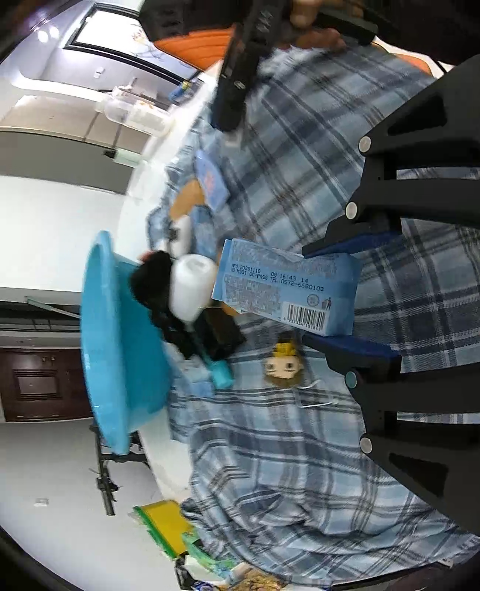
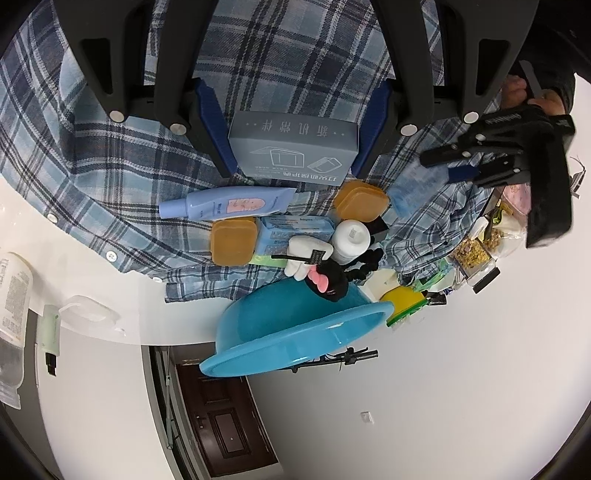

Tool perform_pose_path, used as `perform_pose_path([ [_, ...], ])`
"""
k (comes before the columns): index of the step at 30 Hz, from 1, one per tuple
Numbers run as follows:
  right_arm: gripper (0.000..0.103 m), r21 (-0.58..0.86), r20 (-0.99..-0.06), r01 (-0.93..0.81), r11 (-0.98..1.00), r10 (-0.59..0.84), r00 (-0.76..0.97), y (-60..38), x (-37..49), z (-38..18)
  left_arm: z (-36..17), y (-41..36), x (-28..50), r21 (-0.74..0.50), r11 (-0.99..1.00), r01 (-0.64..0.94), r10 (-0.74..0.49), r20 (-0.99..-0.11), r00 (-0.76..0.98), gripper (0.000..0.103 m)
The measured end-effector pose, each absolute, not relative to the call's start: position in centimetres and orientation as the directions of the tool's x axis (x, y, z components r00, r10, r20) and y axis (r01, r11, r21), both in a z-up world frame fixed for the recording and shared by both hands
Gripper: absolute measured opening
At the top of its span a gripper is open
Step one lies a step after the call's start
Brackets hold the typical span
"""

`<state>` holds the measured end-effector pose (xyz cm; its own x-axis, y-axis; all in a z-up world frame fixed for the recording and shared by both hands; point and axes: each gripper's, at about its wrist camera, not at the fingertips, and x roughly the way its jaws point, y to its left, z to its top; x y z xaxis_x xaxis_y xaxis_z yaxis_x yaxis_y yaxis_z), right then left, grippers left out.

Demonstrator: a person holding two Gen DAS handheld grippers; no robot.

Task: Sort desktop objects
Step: 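Carry the blue packet over the basin with the left tool while the right tool carries the grey box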

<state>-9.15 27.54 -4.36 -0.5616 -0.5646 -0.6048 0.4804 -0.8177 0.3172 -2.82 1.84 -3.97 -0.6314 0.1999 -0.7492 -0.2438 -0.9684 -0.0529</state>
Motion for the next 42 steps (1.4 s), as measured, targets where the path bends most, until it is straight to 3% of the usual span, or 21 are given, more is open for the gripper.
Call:
perform_pose_path([
  [13, 0.063, 0.257, -0.568, 0.520, -0.815, -0.562, -0.601, 26.0, -9.5, -0.4, 3.2, 1.3, -4.6, -0.016, -0.974, -0.224, 0.181, -0.646, -0.741, 0.042],
  [33, 0.063, 0.083, -0.405, 0.555, -0.828, -0.537, -0.740, 20.7, -16.0, 13.7, 14.4, -0.7, -13.3, -0.014, -0.982, -0.190, 0.172, -0.495, -0.851, 0.042],
  [42, 0.063, 0.070, -0.395, 0.552, -0.831, -0.531, -0.750, 18.8, -20.6, 15.0, 14.8, -1.3, -19.2, -0.004, -0.990, -0.142, 0.126, -0.492, -0.862, 0.042],
])
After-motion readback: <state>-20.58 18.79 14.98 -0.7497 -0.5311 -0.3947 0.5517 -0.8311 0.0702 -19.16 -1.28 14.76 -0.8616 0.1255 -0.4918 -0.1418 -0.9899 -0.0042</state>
